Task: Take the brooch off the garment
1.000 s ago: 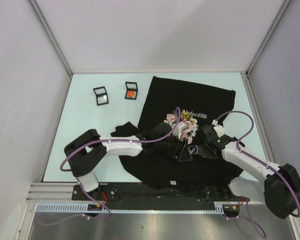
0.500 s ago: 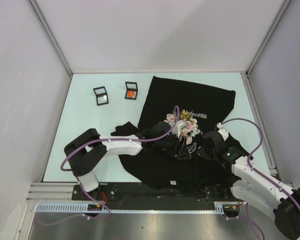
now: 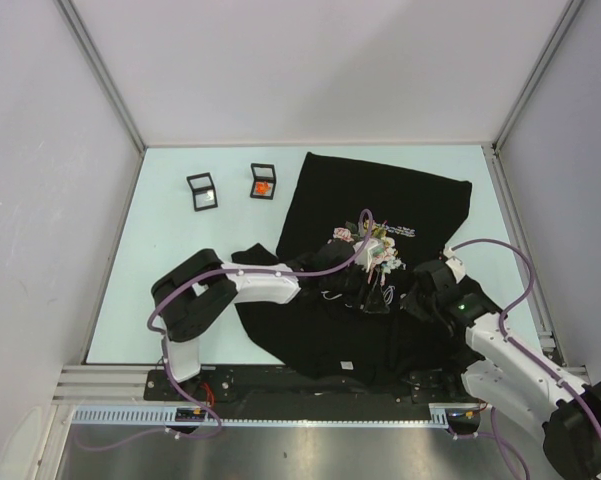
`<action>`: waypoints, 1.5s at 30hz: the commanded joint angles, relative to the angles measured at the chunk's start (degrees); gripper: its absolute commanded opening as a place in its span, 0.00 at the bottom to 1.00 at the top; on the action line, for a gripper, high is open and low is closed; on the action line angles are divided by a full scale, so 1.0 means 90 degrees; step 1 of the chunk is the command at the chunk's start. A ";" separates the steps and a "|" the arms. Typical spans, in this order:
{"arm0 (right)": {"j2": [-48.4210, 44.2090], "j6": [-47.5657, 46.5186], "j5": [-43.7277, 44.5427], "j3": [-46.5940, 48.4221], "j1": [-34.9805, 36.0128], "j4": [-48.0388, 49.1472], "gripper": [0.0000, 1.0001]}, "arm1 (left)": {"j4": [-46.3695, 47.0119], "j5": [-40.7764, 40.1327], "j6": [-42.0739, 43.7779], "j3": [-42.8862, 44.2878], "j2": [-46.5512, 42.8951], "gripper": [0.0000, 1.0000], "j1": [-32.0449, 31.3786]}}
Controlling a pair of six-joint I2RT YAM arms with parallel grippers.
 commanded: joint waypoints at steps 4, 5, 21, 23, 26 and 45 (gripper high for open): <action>-0.0157 -0.0331 -0.0186 -0.0004 -0.0299 0.0038 0.25 | -0.0050 0.0094 0.0270 0.0468 0.0220 0.54 0.0030; -0.0137 -0.0341 -0.0216 -0.0005 -0.0348 0.0038 0.25 | -0.0050 0.0094 0.0270 0.0477 0.0249 0.54 0.0040; -0.0097 -0.0849 -0.0597 -0.0121 -0.0612 0.0623 0.20 | -0.0587 -0.0062 0.0378 0.1072 0.0610 0.65 0.0030; -0.0117 -0.0868 -0.0616 -0.0180 -0.0631 0.0750 0.22 | -0.0975 -0.0092 0.0416 0.1297 0.0766 0.66 0.0030; -0.0010 -0.0888 -0.0607 -0.0200 -0.0680 0.0800 0.22 | -0.1202 -0.0170 0.0446 0.1571 0.0854 0.65 0.0030; -0.0478 -0.1211 -0.0412 -0.0317 -0.0710 0.0761 0.00 | -0.1418 -0.0355 0.0075 0.2245 0.1450 0.56 0.0177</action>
